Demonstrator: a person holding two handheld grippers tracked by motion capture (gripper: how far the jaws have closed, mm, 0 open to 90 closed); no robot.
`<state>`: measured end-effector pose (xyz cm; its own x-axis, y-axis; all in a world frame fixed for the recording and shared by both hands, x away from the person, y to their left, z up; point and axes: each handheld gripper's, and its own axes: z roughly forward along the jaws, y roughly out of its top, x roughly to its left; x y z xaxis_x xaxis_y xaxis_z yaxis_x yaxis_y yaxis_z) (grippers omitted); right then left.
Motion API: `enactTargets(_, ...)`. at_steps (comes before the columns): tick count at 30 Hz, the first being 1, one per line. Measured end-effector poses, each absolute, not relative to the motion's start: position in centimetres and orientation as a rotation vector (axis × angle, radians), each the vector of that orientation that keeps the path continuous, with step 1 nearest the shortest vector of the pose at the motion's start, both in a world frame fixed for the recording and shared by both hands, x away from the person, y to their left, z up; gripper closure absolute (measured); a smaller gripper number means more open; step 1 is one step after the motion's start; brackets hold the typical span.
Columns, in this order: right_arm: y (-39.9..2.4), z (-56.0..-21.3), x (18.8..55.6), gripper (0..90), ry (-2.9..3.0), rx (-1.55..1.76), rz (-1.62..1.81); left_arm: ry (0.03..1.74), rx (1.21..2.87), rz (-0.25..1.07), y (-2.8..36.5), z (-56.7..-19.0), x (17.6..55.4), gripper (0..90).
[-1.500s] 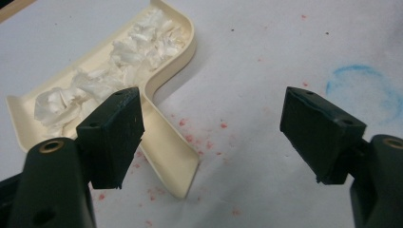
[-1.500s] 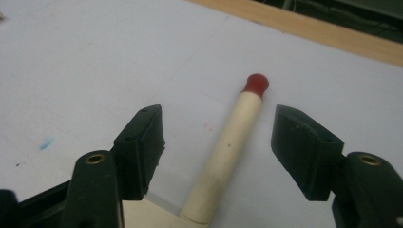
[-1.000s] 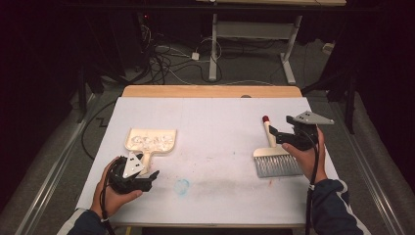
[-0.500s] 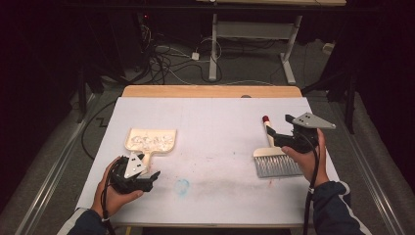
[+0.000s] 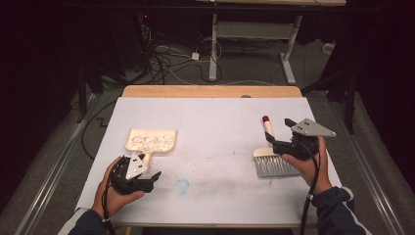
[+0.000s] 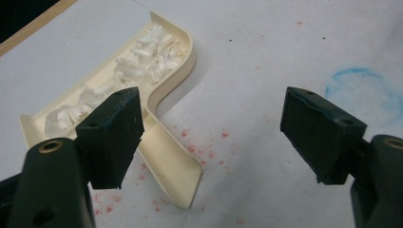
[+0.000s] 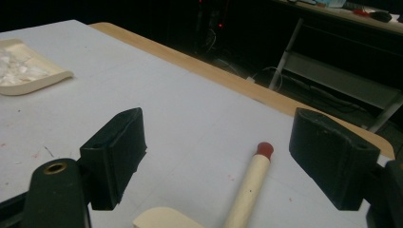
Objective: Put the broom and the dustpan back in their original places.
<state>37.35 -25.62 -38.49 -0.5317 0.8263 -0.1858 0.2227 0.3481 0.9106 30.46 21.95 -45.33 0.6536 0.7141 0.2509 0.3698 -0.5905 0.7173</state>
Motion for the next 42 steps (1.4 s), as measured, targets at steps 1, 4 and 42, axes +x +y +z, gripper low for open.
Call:
enactTargets(1, -25.6, -38.5, 37.2, 20.2, 1.961, 0.909, 1.179, 0.837, 2.235, 0.705, 21.9, -45.3, 30.5, 21.1)
enactTargets(4, -25.7, -38.5, 36.7, 20.3, 1.964, 0.901, 1.175, 0.841, 2.229, 0.707, 22.0, -45.3, 30.5, 20.9)
enactTargets(42, -26.6, -42.4, 32.0, 21.1, 2.022, 0.795, 1.137, 0.824, 2.262, 0.678, 21.4, -45.7, 30.4, 18.8)
